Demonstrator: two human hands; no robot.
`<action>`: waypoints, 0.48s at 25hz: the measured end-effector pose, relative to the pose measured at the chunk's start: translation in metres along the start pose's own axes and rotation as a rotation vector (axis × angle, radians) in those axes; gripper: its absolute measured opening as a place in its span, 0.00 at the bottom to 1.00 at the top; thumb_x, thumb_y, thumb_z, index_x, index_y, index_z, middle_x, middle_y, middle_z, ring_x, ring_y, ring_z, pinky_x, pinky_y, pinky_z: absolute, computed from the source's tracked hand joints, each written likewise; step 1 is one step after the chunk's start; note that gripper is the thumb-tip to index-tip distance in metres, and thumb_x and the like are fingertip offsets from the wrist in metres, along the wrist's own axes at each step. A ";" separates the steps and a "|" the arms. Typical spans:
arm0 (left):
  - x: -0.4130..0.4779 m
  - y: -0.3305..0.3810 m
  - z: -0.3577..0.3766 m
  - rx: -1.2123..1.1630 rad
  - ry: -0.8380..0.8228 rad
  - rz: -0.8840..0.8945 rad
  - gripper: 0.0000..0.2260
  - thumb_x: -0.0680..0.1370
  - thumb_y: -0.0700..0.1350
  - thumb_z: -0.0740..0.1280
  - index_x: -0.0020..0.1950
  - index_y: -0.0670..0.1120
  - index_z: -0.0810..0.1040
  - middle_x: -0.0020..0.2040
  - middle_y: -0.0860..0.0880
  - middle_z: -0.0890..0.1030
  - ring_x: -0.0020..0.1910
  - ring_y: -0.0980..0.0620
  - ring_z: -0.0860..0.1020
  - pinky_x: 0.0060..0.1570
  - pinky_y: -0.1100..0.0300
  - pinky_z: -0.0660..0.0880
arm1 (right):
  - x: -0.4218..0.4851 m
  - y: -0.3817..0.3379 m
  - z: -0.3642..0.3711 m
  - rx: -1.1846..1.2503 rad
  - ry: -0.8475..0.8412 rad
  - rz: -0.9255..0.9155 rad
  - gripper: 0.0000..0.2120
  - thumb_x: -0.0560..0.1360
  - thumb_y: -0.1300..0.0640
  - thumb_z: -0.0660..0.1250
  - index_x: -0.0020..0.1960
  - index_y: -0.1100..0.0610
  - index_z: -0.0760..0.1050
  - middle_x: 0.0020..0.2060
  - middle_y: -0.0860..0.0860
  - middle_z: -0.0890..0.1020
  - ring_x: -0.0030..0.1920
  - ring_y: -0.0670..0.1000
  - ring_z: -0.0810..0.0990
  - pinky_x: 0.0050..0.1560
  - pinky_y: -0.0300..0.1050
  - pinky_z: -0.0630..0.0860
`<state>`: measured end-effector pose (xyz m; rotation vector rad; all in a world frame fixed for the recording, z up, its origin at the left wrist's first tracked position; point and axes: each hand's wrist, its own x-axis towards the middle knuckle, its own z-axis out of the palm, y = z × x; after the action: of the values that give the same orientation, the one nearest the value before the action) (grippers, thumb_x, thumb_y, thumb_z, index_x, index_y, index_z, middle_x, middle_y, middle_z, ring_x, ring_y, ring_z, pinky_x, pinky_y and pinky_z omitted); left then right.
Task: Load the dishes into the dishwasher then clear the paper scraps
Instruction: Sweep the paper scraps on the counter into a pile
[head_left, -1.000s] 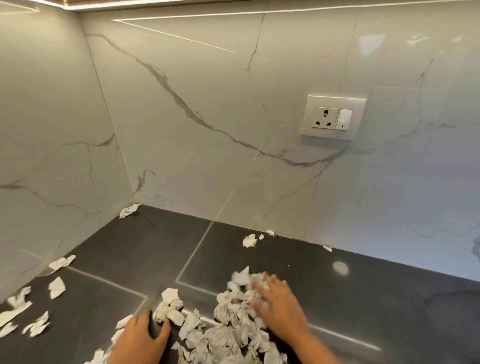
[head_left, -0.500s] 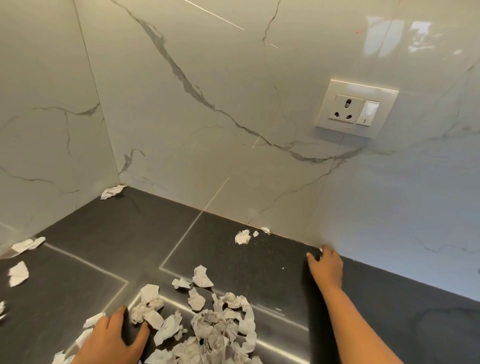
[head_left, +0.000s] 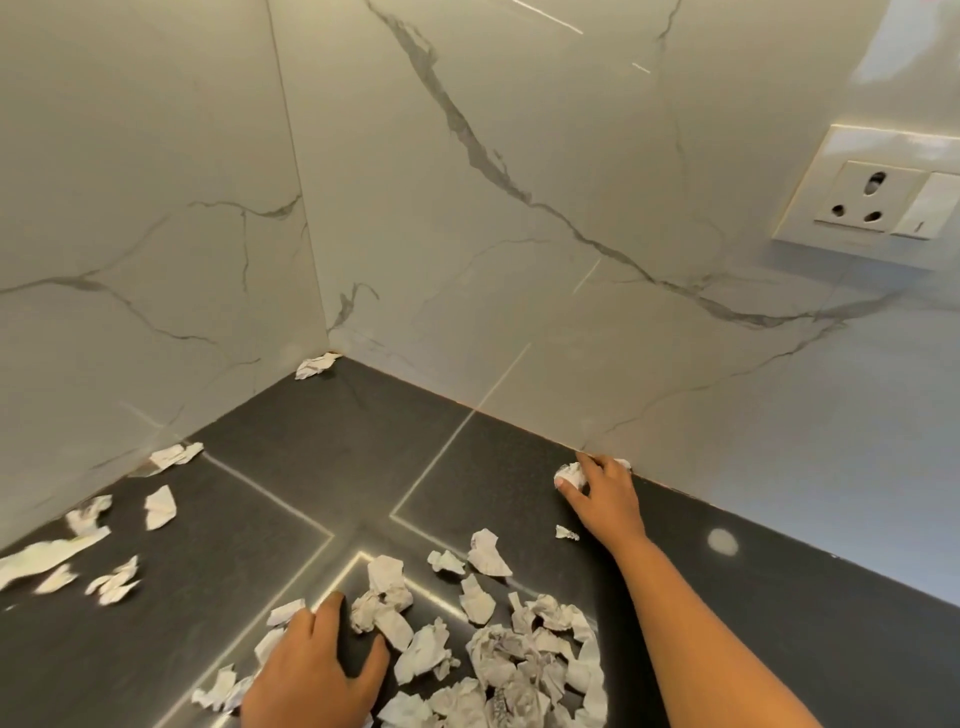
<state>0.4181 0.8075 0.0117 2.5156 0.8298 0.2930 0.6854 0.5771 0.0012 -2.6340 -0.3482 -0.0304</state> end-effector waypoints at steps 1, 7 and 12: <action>-0.001 0.001 0.000 0.009 0.010 0.001 0.30 0.70 0.68 0.60 0.68 0.57 0.64 0.60 0.56 0.72 0.57 0.55 0.74 0.53 0.62 0.72 | 0.003 -0.004 0.006 -0.099 -0.046 -0.016 0.28 0.76 0.39 0.58 0.73 0.50 0.62 0.71 0.54 0.63 0.72 0.55 0.59 0.70 0.50 0.59; -0.008 -0.001 0.000 0.128 0.041 0.019 0.28 0.72 0.69 0.57 0.67 0.56 0.65 0.54 0.57 0.73 0.52 0.56 0.75 0.42 0.62 0.72 | -0.060 -0.040 0.013 0.028 -0.210 -0.305 0.21 0.77 0.42 0.58 0.69 0.45 0.68 0.72 0.46 0.63 0.73 0.47 0.58 0.71 0.46 0.58; -0.010 -0.005 -0.001 0.139 0.054 0.053 0.23 0.71 0.67 0.58 0.59 0.54 0.70 0.45 0.57 0.70 0.41 0.56 0.71 0.34 0.60 0.67 | -0.138 -0.061 0.008 0.252 -0.382 -0.347 0.13 0.78 0.47 0.60 0.61 0.41 0.75 0.71 0.40 0.64 0.72 0.40 0.55 0.74 0.44 0.44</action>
<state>0.4076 0.8057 0.0095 2.6732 0.8311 0.3326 0.5362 0.5999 0.0112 -2.2916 -0.8744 0.3809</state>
